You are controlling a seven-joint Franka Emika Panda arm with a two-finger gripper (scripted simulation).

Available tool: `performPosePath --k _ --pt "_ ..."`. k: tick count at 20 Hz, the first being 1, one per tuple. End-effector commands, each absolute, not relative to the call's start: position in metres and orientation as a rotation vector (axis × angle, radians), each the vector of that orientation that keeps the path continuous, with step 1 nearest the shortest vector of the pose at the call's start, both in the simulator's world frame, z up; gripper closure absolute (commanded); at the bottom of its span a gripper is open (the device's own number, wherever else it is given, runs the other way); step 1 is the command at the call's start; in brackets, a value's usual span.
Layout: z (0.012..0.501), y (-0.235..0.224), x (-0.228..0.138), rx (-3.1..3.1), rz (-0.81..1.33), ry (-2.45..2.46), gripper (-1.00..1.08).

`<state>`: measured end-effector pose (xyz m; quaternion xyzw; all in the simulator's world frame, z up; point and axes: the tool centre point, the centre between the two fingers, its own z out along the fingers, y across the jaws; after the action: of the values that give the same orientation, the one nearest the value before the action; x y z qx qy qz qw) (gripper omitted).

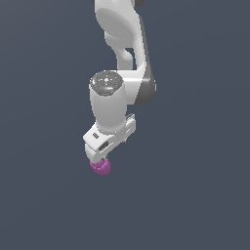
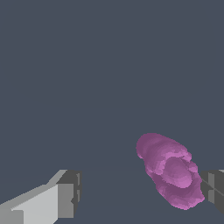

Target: Pick up the object and move it to a goal position.

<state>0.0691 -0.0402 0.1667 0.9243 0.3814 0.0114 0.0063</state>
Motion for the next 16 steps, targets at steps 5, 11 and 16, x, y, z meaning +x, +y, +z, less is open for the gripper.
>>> performPosePath --k 5,11,16 --pt "0.157 -0.061 0.078 2.798 0.022 1.405 -0.92" --pt "0.147 -0.080 0.085 2.701 0.011 1.589 -0.92" --pt "0.141 -0.093 0.089 2.632 0.005 1.708 -0.92"
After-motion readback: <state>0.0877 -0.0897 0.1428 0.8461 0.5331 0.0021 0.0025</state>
